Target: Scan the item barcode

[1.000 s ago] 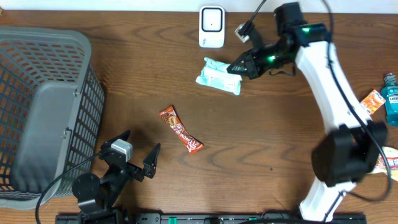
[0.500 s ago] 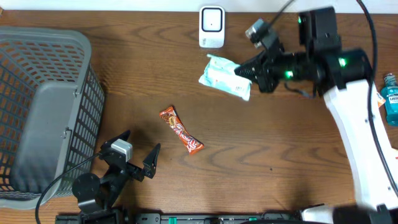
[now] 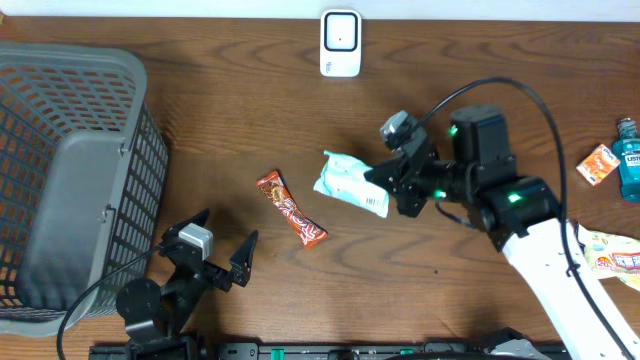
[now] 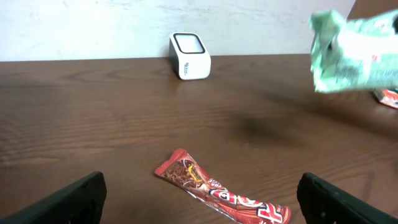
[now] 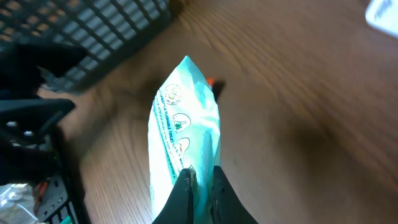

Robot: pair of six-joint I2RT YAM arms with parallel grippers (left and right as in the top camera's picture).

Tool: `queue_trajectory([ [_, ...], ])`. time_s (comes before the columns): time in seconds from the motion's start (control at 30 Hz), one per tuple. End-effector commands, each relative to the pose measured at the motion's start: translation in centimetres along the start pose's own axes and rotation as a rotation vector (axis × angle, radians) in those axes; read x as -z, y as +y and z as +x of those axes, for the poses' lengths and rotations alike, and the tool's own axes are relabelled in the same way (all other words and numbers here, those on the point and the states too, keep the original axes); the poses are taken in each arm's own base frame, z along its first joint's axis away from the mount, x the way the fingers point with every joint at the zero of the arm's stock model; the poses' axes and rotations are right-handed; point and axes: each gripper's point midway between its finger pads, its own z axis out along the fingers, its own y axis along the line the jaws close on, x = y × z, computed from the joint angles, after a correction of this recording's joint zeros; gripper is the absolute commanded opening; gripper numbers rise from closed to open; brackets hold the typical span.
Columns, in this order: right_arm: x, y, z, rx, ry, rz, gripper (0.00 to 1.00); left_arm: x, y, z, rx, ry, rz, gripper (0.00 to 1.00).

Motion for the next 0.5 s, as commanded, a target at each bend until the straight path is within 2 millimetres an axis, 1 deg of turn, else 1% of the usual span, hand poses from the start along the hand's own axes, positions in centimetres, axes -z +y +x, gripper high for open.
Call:
queue_trajectory([
  [0.0,0.2,-0.7,-0.2,-0.032,-0.002,0.112,0.02,-0.1,-0.1,1.1,0.029,0.027,0.011,0.98],
  [0.17,-0.4,-0.5,-0.4,0.007,0.002,0.152,0.01,-0.1,-0.1,1.1,0.029,0.027,0.011,0.98],
  [0.33,-1.2,-2.0,-1.0,0.031,-0.011,0.23,0.01,-0.1,-0.1,1.1,0.029,0.027,0.011,0.98],
  [0.47,-3.1,-3.2,-1.6,0.037,-0.023,0.229,0.01,-0.1,-0.1,1.1,0.029,0.027,0.011,0.98],
])
